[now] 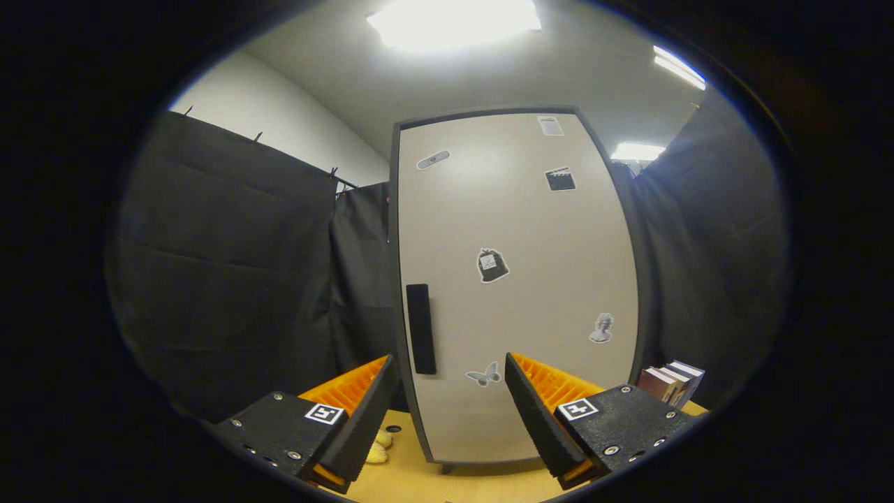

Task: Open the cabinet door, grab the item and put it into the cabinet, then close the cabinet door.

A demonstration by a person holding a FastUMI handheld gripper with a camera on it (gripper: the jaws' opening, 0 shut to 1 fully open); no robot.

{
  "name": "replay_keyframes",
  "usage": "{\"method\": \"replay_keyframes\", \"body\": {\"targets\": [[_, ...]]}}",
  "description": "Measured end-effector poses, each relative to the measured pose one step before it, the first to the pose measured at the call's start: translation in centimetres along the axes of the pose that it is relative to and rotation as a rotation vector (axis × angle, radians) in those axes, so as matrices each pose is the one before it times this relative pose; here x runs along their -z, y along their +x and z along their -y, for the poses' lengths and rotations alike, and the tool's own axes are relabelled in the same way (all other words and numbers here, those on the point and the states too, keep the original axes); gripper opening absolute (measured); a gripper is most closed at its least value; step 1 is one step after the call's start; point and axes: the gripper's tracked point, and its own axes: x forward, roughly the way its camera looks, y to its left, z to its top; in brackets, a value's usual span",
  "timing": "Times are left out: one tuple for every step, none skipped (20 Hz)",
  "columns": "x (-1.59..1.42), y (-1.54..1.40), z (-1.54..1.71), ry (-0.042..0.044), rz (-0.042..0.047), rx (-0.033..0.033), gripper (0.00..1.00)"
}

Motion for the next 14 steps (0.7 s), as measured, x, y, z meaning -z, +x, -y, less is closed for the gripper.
{"method": "replay_keyframes", "body": {"targets": [[-0.073, 1.145, -0.481, -0.00557, -0.00587, -0.01182, 0.95], [0.167, 0.963, -0.434, -0.00971, -0.01167, -0.00827, 0.95], [0.159, 1.041, -0.42, -0.0075, -0.01371, -0.00736, 0.95], [0.141, 0.946, -0.418, -0.00127, -0.01229, -0.00339, 0.95], [0.192, 0.969, -0.323, 0.00018, -0.01151, -0.00523, 0.95], [0.044, 1.03, -0.224, 0.00081, -0.00517, -0.00155, 0.95], [0.104, 0.995, -0.07, -0.00079, -0.00897, 0.00291, 0.95], [0.084, 0.826, -0.281, -0.00684, -0.00879, -0.00725, 0.95], [-0.021, 0.848, -0.022, -0.01032, -0.00632, 0.00255, 0.95], [-0.008, 0.863, 0.269, -0.01069, -0.00095, 0.01381, 0.94], [-0.042, 0.742, 0.161, -0.00779, -0.00251, 0.01245, 0.93], [0.034, 0.84, -0.17, -0.00185, -0.0048, 0.00078, 0.9], [0.145, 0.682, -0.311, -0.00132, -0.00731, -0.00769, 0.88], [0.321, 0.613, -0.102, -0.00684, -0.01492, 0.00036, 0.84]]}}
